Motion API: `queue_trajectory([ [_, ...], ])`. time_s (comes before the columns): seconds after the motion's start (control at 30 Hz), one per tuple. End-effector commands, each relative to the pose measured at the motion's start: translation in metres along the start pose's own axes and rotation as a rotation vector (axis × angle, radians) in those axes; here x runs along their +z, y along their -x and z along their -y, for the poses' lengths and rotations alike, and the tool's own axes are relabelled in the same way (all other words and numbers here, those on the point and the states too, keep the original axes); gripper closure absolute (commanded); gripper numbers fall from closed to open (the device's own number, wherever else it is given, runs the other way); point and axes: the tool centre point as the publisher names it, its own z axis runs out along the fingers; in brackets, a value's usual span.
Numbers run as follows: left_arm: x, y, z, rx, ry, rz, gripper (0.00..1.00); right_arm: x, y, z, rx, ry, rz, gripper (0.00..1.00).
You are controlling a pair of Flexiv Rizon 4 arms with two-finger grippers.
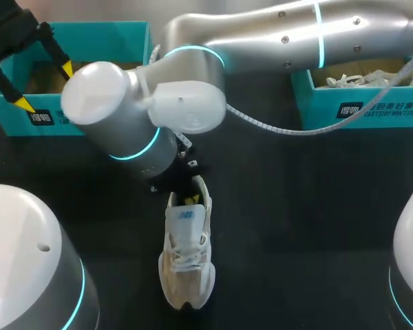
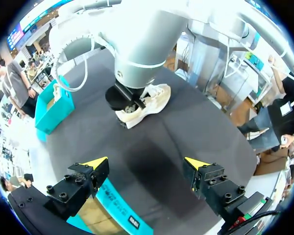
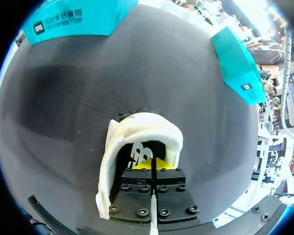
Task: Take the shoe out of the shoebox, open the shoe tongue, remove and reinsert the insole, then place the shoe into the shoebox
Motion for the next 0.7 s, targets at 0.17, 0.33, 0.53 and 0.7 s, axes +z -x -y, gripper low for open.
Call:
queue_trajectory([
  [0.17, -0.001, 0.001, -0.001, 0.000, 0.002, -0.005, 0.00, 0.015, -0.006, 0.013, 0.548, -0.029, 0.061, 1.00],
  [0.33, -0.001, 0.001, -0.001, 0.000, 0.002, -0.005, 0.00, 0.033, -0.004, 0.017, 0.552, -0.075, 0.046, 1.00],
  [0.53, -0.001, 0.001, -0.001, 0.000, 0.002, -0.005, 0.00, 0.048, -0.009, 0.014, 0.545, -0.077, -0.006, 1.00],
  [0.7, -0.001, 0.001, -0.001, 0.000, 0.002, -0.005, 0.00, 0.035, -0.008, 0.013, 0.544, -0.043, -0.003, 1.00],
])
